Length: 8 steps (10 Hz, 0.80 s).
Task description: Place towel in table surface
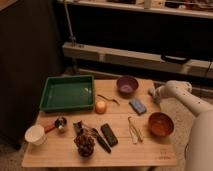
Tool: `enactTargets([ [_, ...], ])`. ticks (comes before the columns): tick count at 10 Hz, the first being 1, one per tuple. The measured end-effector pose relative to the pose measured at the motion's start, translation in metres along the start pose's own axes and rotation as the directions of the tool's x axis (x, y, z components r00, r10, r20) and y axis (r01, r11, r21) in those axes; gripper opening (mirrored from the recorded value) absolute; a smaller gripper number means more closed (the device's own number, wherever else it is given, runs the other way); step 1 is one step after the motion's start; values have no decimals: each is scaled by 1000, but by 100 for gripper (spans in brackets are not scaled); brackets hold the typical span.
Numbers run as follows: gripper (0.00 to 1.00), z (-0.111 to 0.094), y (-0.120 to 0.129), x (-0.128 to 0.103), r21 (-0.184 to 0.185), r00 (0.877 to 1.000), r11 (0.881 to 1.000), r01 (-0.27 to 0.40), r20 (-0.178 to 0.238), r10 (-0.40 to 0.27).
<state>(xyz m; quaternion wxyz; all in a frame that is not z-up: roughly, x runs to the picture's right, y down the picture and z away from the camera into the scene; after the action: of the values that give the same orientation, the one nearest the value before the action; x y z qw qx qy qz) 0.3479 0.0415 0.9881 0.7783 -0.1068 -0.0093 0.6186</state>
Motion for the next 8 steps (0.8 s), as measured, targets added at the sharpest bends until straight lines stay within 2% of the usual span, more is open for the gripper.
enactTargets([
  [5, 0, 0, -9, -1, 0, 1000, 1000, 0, 1, 0],
  [8, 0, -5, -5, -2, -7, 1000, 1000, 0, -7, 0],
])
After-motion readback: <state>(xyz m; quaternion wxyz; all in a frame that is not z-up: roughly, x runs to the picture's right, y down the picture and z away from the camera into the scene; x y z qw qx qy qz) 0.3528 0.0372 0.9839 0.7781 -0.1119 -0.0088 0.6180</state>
